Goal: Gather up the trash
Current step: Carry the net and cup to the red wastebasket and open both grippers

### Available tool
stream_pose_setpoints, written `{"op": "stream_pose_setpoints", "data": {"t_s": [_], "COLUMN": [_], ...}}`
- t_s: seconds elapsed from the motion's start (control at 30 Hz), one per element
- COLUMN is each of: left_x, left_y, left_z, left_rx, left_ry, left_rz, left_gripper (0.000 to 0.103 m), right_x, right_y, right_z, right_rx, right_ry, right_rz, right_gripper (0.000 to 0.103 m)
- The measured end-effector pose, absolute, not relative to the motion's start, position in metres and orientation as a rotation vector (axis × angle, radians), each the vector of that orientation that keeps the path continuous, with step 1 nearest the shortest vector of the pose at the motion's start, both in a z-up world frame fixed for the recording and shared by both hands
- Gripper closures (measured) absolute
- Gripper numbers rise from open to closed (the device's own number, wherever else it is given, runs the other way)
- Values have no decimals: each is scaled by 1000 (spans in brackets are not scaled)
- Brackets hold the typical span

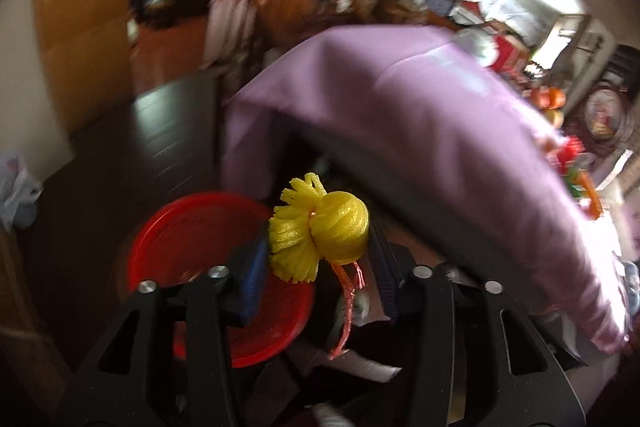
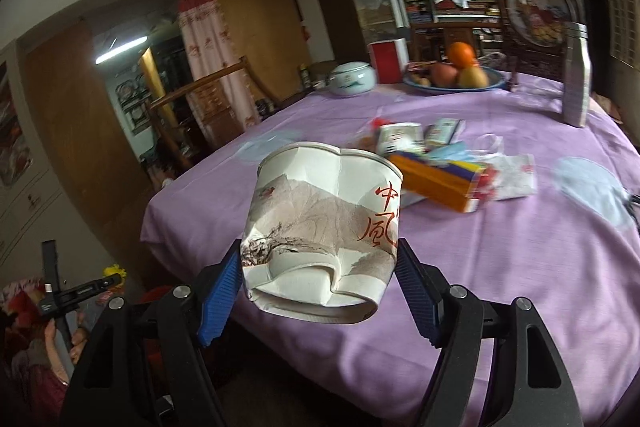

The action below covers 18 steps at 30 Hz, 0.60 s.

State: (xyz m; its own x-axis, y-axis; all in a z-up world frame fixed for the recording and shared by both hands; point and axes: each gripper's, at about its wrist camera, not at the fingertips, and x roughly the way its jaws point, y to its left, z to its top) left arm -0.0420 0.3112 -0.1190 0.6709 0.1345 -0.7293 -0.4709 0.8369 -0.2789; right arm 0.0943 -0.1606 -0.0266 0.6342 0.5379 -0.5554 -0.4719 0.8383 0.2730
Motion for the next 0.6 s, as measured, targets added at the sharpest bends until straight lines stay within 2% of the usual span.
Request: {"op": "stream_pose_setpoints", "data": {"t_s": [0.03,0.07,0.1,0.27,0.6], "left_x": [-44,-48,-52,-79,-117], "left_y": [317,323,328,351,390], "left_z": [-126,-133,-139,-152,-156], "left_rx": [-475,-472,-475,-542,-556], "left_ry": [778,787,788,757,701], "left_rz": [386,427,460,532,784], "left_gripper": [39,25,16,10,8], "right_x": [93,92,91,78,31], "right_y": [-148,-137,-123,-59,92], "right_z": [-27,-28,-29,-30,-59], "right_rx": [92,80,63,-14,-188], "right_ry": [677,684,693,722,835], "right_rz": [600,619,645,759,1038], "right_gripper": [30,30,30,30,30]}}
